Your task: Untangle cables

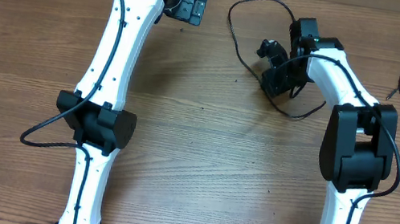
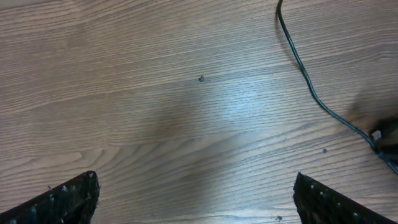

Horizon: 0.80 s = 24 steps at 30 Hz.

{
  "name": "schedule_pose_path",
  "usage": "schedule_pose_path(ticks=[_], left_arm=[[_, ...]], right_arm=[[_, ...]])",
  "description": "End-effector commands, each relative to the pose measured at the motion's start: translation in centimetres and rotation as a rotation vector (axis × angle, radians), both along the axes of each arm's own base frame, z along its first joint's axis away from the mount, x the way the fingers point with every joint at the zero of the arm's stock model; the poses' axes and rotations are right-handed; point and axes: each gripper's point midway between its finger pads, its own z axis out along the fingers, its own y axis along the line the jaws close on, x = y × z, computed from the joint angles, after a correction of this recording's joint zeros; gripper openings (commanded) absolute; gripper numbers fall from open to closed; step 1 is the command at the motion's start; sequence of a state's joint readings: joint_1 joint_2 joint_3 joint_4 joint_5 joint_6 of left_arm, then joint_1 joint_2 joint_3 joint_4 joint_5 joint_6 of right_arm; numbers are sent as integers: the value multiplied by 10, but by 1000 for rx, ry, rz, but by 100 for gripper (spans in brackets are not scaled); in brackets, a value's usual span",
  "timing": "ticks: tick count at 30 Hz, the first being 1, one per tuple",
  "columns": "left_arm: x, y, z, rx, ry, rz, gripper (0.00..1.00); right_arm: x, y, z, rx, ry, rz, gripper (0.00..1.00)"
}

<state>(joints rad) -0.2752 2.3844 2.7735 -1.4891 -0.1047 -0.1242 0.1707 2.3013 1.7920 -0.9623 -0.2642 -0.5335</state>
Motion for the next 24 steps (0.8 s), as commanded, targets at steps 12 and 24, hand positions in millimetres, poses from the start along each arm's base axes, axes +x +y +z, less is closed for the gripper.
schedule_pose_path(ticks=[12, 24], left_arm=[[-1, -7, 2, -14, -6, -6, 100], [-1, -7, 2, -14, -6, -6, 100]], right_arm=[[-8, -14, -7, -65, 48, -40, 81], [-73, -57, -29, -285, 280, -38, 82]])
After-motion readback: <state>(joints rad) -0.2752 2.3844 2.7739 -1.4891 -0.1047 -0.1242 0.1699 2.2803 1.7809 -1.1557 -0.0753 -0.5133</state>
